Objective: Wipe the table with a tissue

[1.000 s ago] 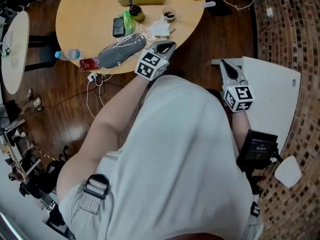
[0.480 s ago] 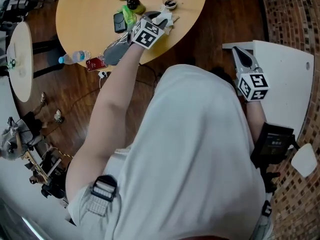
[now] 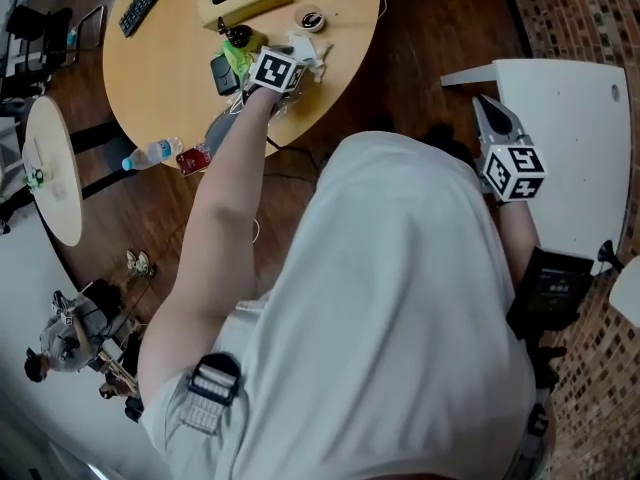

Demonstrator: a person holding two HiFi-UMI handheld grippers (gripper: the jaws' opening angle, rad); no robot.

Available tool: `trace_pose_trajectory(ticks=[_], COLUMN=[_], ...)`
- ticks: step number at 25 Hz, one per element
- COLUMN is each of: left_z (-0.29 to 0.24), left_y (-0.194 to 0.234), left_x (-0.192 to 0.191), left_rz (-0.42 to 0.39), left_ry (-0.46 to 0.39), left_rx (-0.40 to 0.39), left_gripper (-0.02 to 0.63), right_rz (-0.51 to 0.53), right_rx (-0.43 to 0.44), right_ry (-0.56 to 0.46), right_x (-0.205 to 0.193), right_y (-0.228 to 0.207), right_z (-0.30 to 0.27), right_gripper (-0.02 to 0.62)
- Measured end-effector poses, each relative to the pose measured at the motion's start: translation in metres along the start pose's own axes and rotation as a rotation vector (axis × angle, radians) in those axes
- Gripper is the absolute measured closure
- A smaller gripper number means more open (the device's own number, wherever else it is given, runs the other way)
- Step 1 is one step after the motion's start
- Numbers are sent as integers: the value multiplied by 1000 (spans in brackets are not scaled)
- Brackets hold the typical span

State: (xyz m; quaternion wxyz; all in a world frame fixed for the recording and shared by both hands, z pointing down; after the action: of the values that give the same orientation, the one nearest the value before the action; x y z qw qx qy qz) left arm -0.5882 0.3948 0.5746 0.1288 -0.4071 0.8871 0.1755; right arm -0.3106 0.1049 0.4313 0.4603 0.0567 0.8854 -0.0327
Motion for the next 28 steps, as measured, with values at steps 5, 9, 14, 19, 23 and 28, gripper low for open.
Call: trace_pose_trajectory(ticks=[5, 9, 14, 19, 23, 28], left_z=[3, 13, 18, 10, -2, -4], left_y=[5, 8, 6, 3, 9, 6], left_x=[-7, -11, -25, -33, -40, -37], left_rz=[70, 134, 75, -20, 28, 50], left_ry=[-28, -97, -100, -36, 42, 46], left_rx=[-33, -59, -22, 48, 72, 25], left_gripper=[468, 498, 499, 381, 380, 454], right_rz=[-3, -7, 8, 14, 9, -14], right_rx=[1, 2, 15, 17, 5, -3], right_ry=[0, 2, 2, 2, 8, 8], right_x=[-2, -1, -1, -3, -7, -9], right_y=[1, 1, 12, 20, 17, 15], right_z=[1, 0, -3, -3, 0, 2], right_gripper=[588, 588, 588, 588, 588, 588])
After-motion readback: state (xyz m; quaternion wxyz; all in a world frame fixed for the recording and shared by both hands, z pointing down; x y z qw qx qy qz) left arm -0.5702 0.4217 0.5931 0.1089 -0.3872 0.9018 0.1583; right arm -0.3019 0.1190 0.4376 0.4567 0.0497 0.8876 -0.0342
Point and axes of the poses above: the fingertips, and each gripper's own axes: z backward along the fingers, y to its left, x out of its top, the point moved 5 cm from there along z, backward along the fingers, and after that the axes turned 15 degrees about z, right-handed, at the moved point
